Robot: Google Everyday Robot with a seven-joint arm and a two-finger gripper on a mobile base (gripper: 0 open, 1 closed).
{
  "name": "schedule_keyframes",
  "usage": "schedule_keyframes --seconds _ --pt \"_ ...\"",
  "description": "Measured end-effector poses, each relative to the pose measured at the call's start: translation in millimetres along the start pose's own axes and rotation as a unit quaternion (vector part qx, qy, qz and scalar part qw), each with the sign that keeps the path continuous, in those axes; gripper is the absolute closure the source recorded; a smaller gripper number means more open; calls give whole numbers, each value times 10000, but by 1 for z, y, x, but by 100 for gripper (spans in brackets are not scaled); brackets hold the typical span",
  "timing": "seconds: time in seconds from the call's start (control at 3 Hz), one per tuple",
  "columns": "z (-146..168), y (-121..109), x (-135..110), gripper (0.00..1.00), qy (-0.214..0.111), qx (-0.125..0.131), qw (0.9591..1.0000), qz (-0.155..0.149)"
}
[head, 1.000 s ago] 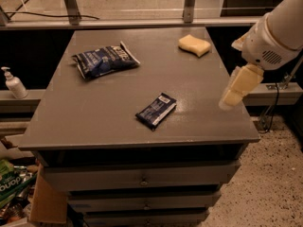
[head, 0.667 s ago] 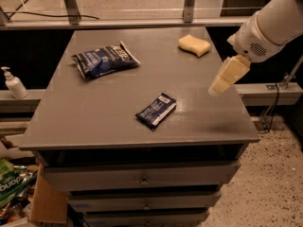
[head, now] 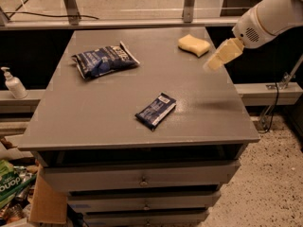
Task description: Move sponge near rxbar blueberry
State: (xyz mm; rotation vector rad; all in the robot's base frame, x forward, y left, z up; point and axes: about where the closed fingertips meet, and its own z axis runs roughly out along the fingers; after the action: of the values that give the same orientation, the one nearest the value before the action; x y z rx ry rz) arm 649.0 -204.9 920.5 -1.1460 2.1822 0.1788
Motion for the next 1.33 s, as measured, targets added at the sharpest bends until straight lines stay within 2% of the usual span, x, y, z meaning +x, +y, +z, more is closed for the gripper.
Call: schedule_keyframes --seconds 0.33,0.67,1.0,1.33 --pt "0 0 0 0 0 -1 10000 0" --pt "10 -8 4 0 -209 -78 9996 181" --pt "31 -25 1 0 -607 -182 9971 419" --pt "56 -45 -9 0 -925 -247 9943 473"
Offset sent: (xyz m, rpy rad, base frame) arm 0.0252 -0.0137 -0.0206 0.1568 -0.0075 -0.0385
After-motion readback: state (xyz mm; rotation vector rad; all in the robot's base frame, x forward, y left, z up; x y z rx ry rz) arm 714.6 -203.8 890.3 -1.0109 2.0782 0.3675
